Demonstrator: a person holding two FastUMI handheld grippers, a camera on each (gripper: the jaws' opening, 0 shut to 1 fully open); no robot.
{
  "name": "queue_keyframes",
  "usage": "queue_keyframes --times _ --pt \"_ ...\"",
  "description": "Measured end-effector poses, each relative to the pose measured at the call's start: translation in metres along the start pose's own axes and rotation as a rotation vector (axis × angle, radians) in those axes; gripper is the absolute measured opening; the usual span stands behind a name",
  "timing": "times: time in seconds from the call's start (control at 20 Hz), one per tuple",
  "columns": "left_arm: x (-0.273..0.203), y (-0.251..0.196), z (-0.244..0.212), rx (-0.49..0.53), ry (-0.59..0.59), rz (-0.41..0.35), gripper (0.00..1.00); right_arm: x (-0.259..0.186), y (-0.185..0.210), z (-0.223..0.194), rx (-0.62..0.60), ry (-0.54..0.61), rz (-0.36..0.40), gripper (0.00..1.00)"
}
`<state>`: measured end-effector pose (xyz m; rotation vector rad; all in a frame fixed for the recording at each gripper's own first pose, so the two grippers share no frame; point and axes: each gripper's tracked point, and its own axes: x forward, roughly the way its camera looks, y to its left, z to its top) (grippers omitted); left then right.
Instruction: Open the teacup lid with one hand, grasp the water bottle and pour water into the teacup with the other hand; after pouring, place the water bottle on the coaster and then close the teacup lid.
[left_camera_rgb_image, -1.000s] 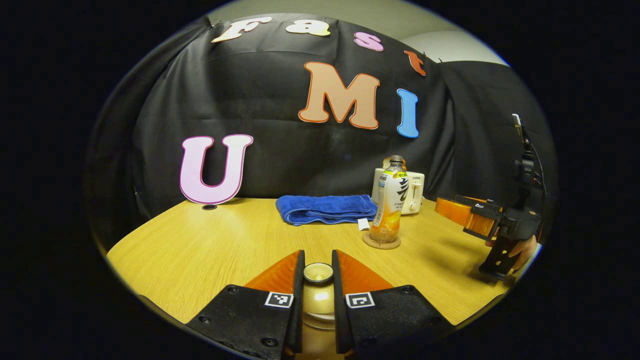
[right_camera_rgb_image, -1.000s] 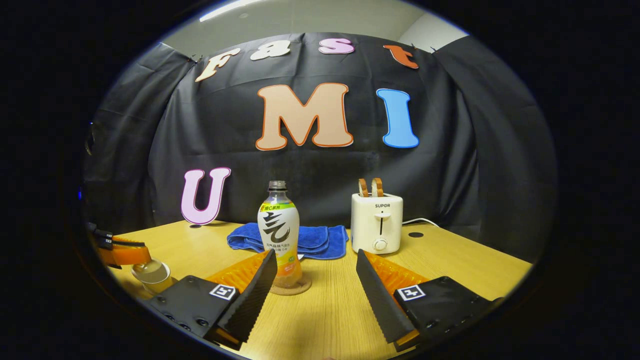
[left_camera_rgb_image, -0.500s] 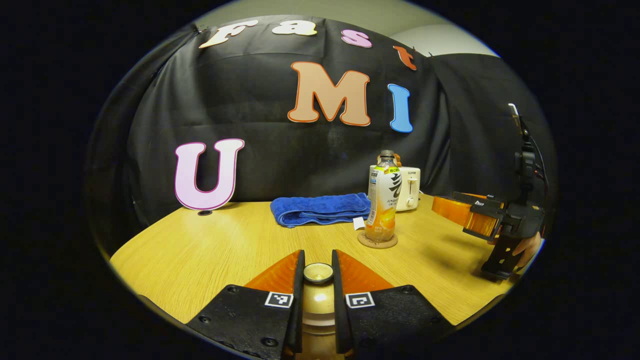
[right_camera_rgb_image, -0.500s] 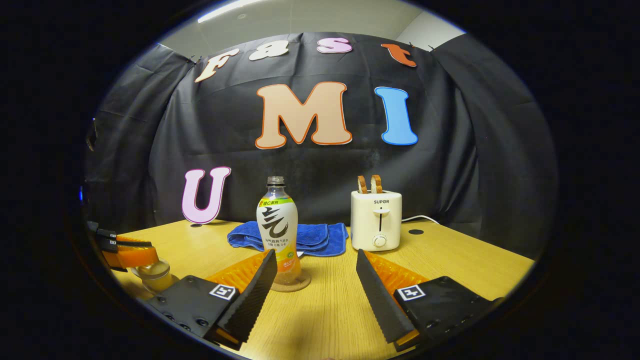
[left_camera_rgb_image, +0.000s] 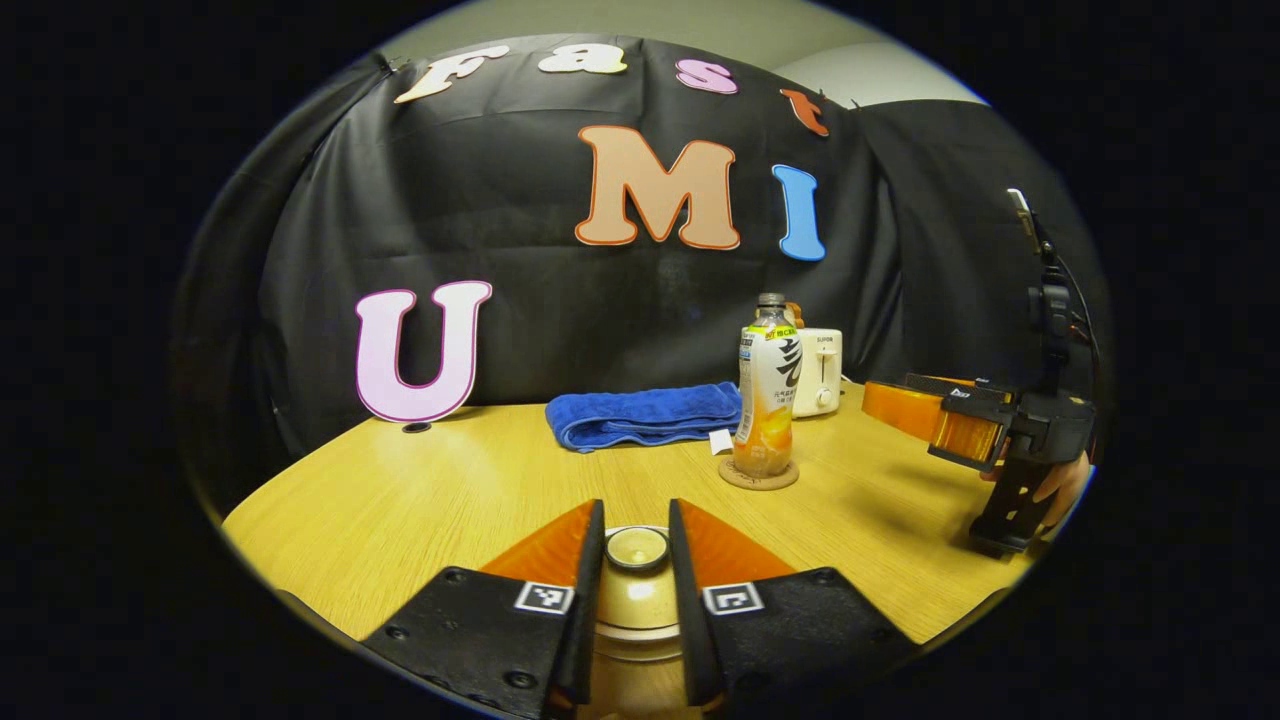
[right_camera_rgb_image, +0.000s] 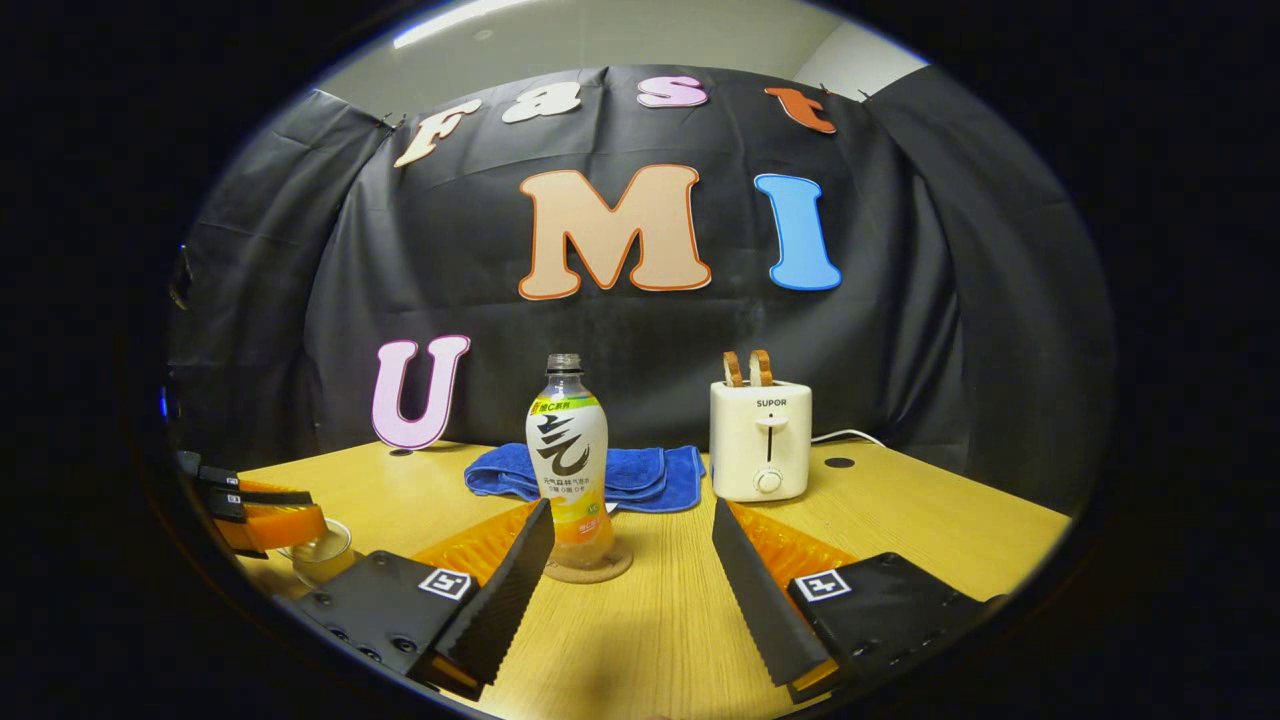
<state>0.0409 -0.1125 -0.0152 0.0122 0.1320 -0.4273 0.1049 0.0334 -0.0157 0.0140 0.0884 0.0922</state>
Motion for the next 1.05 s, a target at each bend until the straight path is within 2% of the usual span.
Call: queue_keyframes --times 0.05,0.1,0.2,0.25,0.4,0.55,0.6,0.65,0.7,1.05 --pt "-0.002 0.001 0.001 0.0 -0.007 0.008 0.47 -0.002 0.001 -0.001 0.002 -0.001 0.002 1.0" --pt "-0.003 0.001 0.002 0.001 -0.014 0.017 0.62 -0.004 0.003 -0.001 0.001 -0.002 0.002 0.96" --pt "-0.008 0.005 0.004 0.008 -0.03 0.047 0.76 -0.009 0.004 -0.001 0.0 -0.007 -0.004 0.96" --pt "-0.01 0.009 0.006 0.013 -0.04 0.069 0.77 -0.013 0.004 -0.001 0.003 -0.01 -0.01 0.96" --pt "-0.019 0.016 0.009 0.015 -0.072 0.12 0.89 -0.026 0.012 -0.002 0.034 -0.014 -0.01 0.99" --pt "-0.026 0.023 0.01 0.004 -0.087 0.165 0.93 -0.04 0.013 0.0 0.017 -0.032 -0.03 1.0" --pt "-0.029 0.025 0.009 -0.001 -0.088 0.177 0.93 -0.046 0.013 0.0 0.007 -0.038 -0.036 0.96" --pt "-0.03 0.026 0.009 -0.006 -0.086 0.182 0.93 -0.051 0.016 -0.001 0.004 -0.042 -0.038 0.96" --pt "-0.032 0.027 0.01 -0.013 -0.087 0.187 0.93 -0.056 0.019 -0.001 0.004 -0.045 -0.035 0.99" --pt "-0.041 0.027 0.01 -0.016 -0.1 0.206 0.93 -0.076 0.026 -0.007 -0.022 -0.054 -0.043 0.99"
